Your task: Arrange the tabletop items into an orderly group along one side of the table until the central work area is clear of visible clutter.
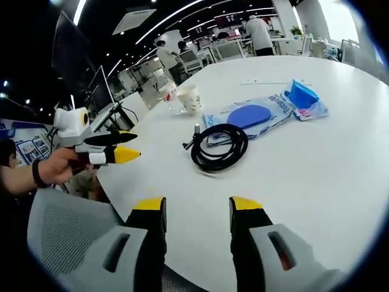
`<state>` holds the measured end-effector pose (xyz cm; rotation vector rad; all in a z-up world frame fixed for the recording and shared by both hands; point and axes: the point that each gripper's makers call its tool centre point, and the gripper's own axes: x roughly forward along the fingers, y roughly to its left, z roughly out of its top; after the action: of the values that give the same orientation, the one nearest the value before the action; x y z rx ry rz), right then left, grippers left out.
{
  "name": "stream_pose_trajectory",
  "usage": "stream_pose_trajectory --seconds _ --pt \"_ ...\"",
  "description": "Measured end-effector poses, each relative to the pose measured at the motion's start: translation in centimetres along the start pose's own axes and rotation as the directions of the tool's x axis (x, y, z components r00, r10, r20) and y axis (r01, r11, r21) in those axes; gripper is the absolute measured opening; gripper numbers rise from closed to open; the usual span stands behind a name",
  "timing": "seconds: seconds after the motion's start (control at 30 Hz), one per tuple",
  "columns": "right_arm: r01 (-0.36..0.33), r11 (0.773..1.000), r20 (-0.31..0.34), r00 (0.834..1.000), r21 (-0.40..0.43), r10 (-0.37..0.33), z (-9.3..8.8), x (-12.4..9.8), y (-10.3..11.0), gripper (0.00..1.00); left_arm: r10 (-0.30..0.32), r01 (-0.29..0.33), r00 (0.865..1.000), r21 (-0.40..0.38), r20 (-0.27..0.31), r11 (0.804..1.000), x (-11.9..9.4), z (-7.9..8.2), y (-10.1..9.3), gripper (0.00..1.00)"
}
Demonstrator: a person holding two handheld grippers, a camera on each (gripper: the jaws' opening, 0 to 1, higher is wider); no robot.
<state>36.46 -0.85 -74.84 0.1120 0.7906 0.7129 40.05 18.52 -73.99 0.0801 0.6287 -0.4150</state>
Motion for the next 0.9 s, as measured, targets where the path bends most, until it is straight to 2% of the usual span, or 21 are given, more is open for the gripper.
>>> stream_pose_trajectory --seconds 0.17,0.23,0.5,0.9 --pt "0.017 1.0 -0.006 1.0 0.009 -0.017 0.7 0.8 -0.6 0.4 0.001 -0.001 1.0 0.006 -0.003 1.0 0.0 0.0 0.1 0.58" --pt "0.053 0.999 -0.011 0.999 0.009 -0.053 1.2 1.2 -1.4 0.4 -0.016 0.016 1.0 -0.013 0.005 1.0 -0.1 0.0 0.0 0.58" --pt "0.111 0.993 -0.025 0.994 0.029 -0.11 2.8 3.2 -3.2 0.41 -0.023 0.023 1.0 -0.021 0.012 1.0 -0.2 0.1 0.1 0.58" --pt "0.14 0.99 -0.046 0.989 0.031 -0.139 5.7 6.7 -5.5 0.41 -0.023 0.024 1.0 -0.039 0.02 0.999 -0.4 0.2 0.3 0.56"
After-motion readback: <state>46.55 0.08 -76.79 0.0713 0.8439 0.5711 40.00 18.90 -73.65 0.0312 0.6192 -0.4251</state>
